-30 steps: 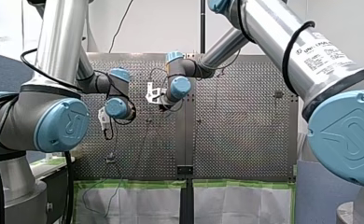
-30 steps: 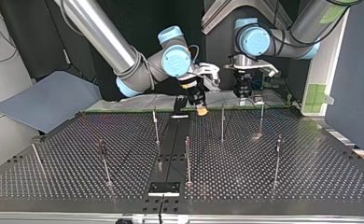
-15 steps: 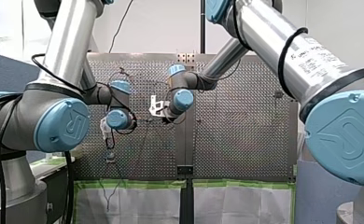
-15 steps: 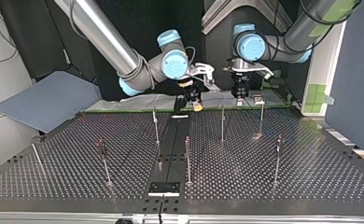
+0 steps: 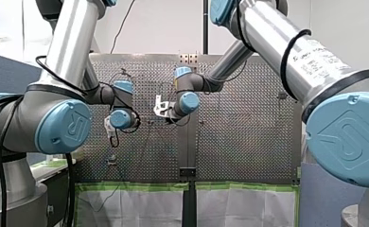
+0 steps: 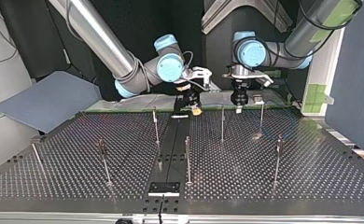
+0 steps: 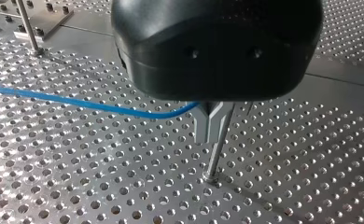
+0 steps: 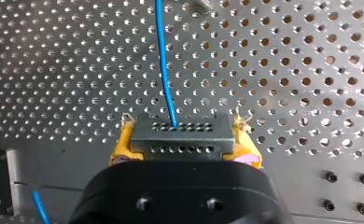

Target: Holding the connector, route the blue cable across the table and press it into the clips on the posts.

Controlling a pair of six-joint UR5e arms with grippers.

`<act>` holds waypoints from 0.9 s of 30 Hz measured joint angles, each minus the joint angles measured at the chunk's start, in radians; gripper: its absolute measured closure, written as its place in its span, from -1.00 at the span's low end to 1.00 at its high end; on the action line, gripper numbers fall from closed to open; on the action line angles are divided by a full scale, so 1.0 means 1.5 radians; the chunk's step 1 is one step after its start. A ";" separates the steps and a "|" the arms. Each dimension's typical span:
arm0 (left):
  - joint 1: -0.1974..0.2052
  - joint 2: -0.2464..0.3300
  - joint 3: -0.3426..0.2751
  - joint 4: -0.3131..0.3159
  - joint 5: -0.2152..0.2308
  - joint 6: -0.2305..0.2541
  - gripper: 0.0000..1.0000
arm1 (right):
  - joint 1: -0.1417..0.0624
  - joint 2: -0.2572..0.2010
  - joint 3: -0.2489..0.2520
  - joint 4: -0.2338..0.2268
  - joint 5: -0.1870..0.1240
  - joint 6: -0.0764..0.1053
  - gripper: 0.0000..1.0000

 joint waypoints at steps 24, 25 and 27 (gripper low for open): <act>0.003 -0.069 0.027 0.002 0.001 0.015 1.00 | -0.010 0.001 0.000 -0.023 -0.019 0.015 1.00; 0.002 -0.069 0.029 0.005 0.003 0.014 1.00 | -0.011 0.001 0.000 -0.024 -0.020 0.015 1.00; 0.002 -0.069 0.035 0.007 0.006 0.013 1.00 | -0.011 0.001 0.000 -0.025 -0.020 0.016 1.00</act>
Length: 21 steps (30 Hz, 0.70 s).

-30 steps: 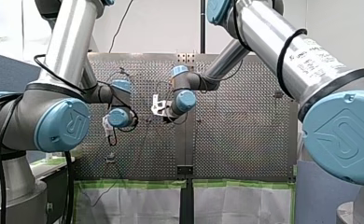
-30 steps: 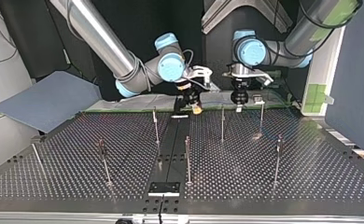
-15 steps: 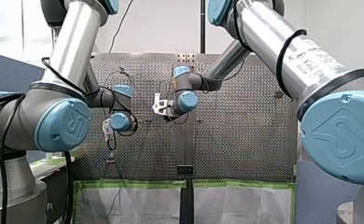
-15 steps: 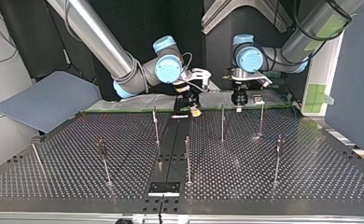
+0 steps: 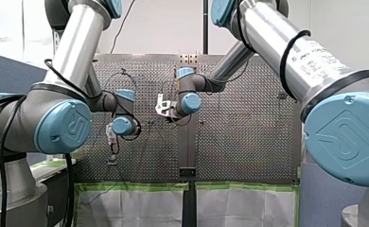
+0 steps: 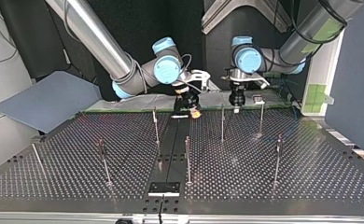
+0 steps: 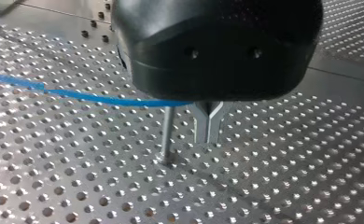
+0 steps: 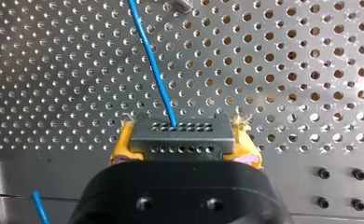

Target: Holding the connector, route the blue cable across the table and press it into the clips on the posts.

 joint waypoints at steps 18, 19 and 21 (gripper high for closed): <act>0.019 -0.003 0.071 -0.037 0.028 -0.002 1.00 | -0.042 0.011 -0.001 -0.014 -0.013 0.014 1.00; 0.020 -0.005 0.075 -0.041 0.030 -0.002 1.00 | -0.044 0.012 -0.001 -0.014 -0.016 0.015 1.00; 0.022 -0.011 0.084 -0.051 0.034 -0.002 1.00 | -0.047 0.012 0.000 -0.015 -0.019 0.015 1.00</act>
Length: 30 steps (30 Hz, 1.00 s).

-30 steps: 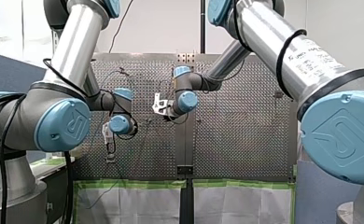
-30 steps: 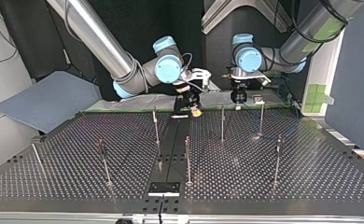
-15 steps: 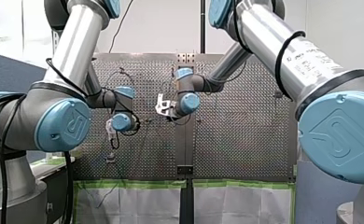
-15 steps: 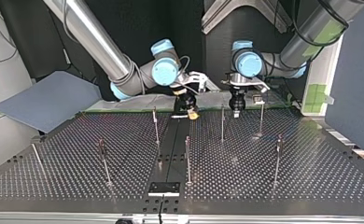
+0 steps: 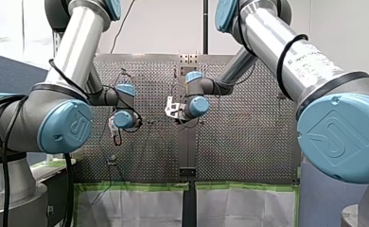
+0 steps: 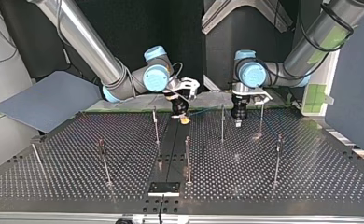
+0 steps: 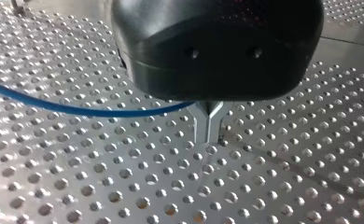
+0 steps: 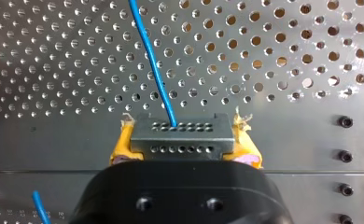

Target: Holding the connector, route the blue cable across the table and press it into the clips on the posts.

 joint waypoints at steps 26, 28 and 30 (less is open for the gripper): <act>0.021 -0.041 0.041 -0.059 -0.004 0.020 0.40 | -0.023 0.004 0.000 0.000 -0.006 -0.003 1.00; 0.021 -0.041 0.041 -0.062 -0.003 0.018 -0.06 | -0.024 0.004 0.000 0.000 -0.006 -0.003 1.00; 0.021 -0.039 0.041 -0.070 -0.004 0.018 -0.35 | -0.025 0.004 0.000 0.000 -0.006 -0.003 1.00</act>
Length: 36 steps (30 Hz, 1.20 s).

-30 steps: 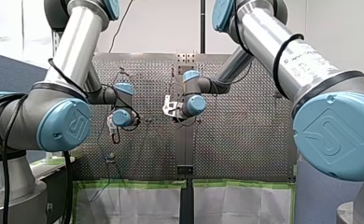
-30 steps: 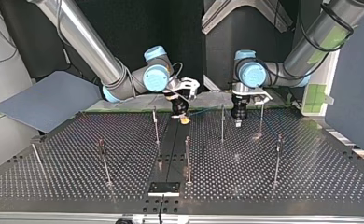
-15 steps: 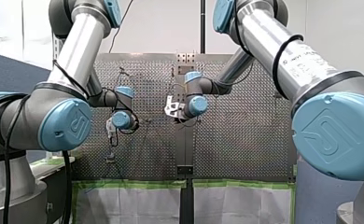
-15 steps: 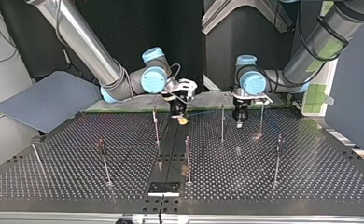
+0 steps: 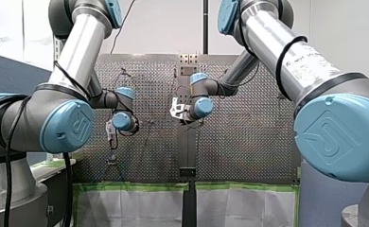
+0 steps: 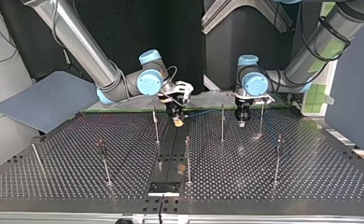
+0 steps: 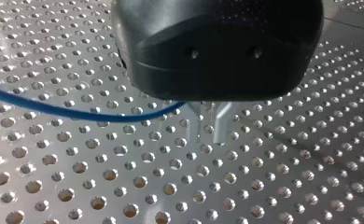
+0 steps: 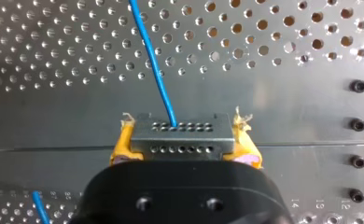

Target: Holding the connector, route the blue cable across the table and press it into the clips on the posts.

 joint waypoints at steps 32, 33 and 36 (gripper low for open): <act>-0.069 0.156 -0.128 -0.040 -0.042 -0.013 -0.99 | -0.017 0.000 0.000 0.003 -0.004 0.003 1.00; -0.075 0.161 -0.130 -0.043 -0.048 -0.011 -0.99 | -0.017 0.000 0.000 0.003 -0.004 0.003 1.00; -0.095 0.173 -0.134 -0.058 -0.067 -0.004 -0.99 | -0.017 0.000 0.000 0.004 -0.005 0.003 1.00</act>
